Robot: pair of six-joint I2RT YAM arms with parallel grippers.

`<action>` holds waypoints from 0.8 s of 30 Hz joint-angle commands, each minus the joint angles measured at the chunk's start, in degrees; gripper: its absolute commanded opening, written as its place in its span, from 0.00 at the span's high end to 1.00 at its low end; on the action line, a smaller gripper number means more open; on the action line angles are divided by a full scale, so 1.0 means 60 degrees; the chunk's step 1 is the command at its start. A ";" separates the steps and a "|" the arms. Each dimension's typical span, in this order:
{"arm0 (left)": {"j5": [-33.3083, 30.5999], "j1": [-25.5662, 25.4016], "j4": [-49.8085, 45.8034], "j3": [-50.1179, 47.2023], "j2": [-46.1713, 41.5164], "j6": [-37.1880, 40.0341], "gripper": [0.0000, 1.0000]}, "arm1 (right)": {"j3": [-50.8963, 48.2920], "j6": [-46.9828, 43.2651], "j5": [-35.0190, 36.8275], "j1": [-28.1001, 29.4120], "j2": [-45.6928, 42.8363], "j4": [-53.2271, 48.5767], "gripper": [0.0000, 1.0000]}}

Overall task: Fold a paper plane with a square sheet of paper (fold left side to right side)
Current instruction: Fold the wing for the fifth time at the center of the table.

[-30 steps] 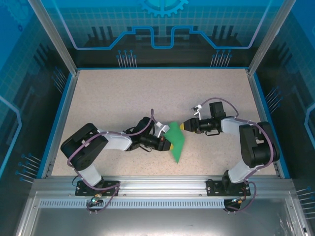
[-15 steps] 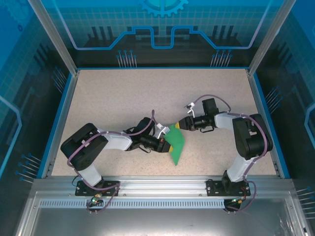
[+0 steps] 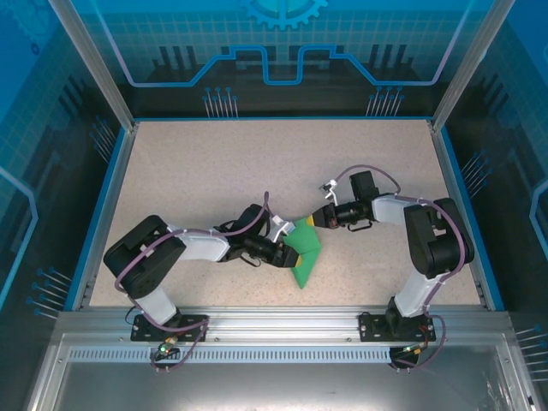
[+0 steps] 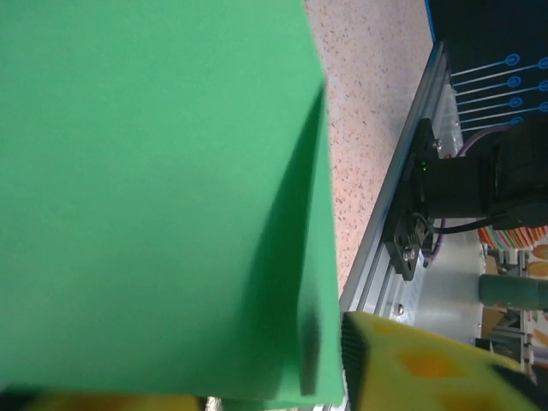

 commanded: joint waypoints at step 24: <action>-0.8151 -0.4110 -0.6472 0.4188 -0.0658 0.1354 0.28 | 0.0675 0.3504 0.3056 0.0481 -0.1496 -0.1841 1.00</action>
